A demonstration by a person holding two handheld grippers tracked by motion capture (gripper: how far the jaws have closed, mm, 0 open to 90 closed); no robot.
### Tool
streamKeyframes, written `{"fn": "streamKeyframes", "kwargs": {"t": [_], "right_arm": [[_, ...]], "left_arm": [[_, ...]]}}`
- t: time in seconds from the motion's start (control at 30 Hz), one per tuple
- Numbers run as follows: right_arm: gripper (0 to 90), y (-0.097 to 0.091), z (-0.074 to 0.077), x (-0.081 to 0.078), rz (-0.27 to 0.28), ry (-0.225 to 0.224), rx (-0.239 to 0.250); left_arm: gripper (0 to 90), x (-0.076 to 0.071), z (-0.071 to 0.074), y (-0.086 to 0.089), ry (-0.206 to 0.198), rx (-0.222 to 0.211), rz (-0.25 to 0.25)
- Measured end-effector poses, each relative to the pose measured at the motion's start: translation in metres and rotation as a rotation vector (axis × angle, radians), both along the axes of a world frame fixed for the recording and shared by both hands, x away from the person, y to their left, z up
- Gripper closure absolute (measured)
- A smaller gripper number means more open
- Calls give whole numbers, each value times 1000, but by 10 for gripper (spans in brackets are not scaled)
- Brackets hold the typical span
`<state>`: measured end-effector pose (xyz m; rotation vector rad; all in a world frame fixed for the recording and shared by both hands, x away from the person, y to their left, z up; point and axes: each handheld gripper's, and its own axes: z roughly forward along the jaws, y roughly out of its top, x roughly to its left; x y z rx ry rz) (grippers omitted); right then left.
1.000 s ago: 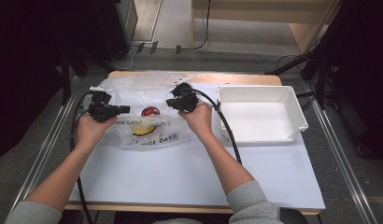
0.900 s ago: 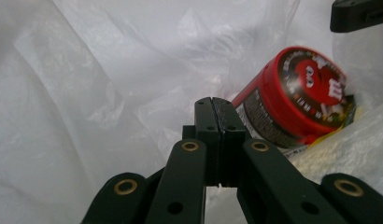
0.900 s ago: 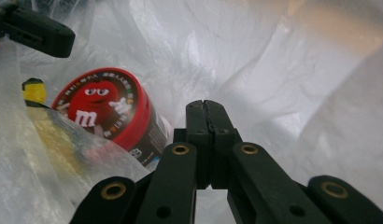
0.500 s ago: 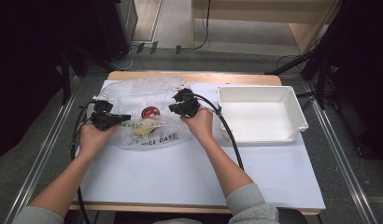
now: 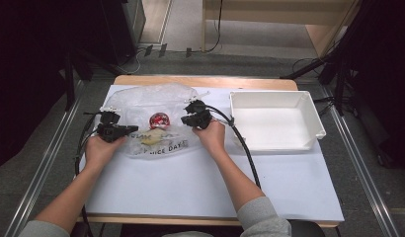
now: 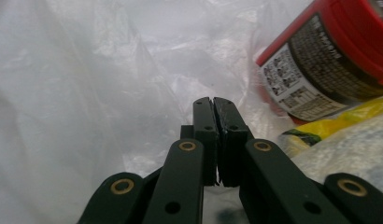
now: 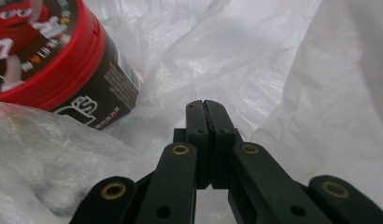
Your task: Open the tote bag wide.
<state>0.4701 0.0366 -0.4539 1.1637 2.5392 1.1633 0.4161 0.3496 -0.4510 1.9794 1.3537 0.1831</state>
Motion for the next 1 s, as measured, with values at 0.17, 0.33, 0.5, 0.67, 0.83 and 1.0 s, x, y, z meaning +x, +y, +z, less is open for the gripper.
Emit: {"fn": "streamKeyframes", "kwargs": {"t": [0.17, 0.33, 0.5, 0.67, 0.83, 1.0], "right_arm": [[900, 1, -8, -4, 9, -14, -62], [900, -2, -11, -9, 4, -7, -69], [900, -4, -12, -17, 4, -29, -86], [900, -9, -12, -25, 3, -31, -79], [900, -13, -13, -35, 2, -35, -77], [900, -19, -13, -47, 16, -50, -86]], "left_arm": [[893, 4, -1, 6, -7, 14, 30], [899, 11, -1, 12, -5, 50, 54], [900, 18, -2, 20, -19, 56, 98], [900, 20, -3, 27, -27, 49, 126], [900, 21, -2, 27, -29, 66, 133], [900, 22, -1, 28, -29, 88, 138]]}}
